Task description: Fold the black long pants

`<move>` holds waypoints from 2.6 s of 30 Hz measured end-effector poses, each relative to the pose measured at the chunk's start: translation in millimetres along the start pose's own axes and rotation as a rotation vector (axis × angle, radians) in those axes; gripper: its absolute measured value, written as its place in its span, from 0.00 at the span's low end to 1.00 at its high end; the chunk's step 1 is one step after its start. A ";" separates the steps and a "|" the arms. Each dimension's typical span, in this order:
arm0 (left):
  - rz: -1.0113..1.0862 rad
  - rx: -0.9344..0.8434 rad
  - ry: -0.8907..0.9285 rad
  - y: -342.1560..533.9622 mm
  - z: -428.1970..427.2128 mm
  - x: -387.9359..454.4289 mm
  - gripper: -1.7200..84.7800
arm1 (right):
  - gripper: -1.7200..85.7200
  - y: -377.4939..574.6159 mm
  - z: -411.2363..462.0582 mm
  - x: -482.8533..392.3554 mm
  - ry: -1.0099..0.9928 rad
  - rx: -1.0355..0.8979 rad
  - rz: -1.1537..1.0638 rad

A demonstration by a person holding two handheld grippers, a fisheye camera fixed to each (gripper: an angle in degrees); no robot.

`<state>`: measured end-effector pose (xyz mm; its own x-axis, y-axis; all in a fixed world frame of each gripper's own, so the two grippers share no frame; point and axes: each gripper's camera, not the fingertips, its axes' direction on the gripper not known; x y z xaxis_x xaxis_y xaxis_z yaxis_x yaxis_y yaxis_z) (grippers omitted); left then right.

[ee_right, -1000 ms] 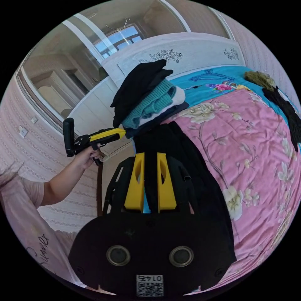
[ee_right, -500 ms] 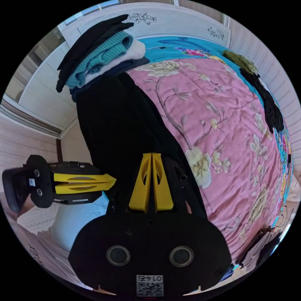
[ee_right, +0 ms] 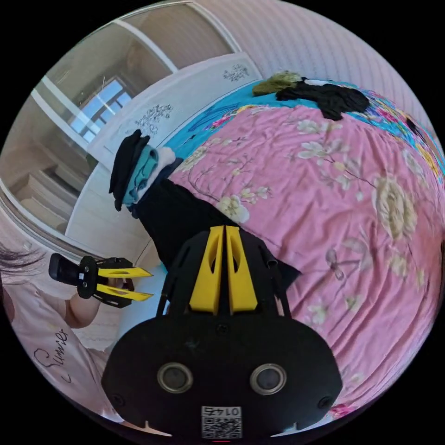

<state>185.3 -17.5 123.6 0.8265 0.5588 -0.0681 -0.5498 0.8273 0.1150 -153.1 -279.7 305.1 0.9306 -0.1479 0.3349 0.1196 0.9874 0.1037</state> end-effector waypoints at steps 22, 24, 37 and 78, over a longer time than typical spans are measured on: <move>0.076 -0.082 -0.001 -85.0 39.1 96.5 0.01 | 0.03 43.6 -129.3 159.9 -0.310 0.055 0.117; 0.096 -0.021 0.115 -100.9 38.2 115.6 0.01 | 0.03 58.4 -159.3 173.2 -0.272 0.081 0.128; -0.140 0.221 0.229 -81.7 -33.5 61.4 0.02 | 0.03 91.4 -215.7 192.8 -0.539 0.244 0.166; -0.557 -0.047 -0.177 -5.2 -111.2 -194.6 0.16 | 0.12 73.2 23.6 34.2 0.030 0.023 0.074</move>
<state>13.8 -124.1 26.0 0.9978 0.0241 0.0617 -0.0281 0.9975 0.0654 -120.6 -213.7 346.2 0.9464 -0.0726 0.3147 0.0425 0.9940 0.1012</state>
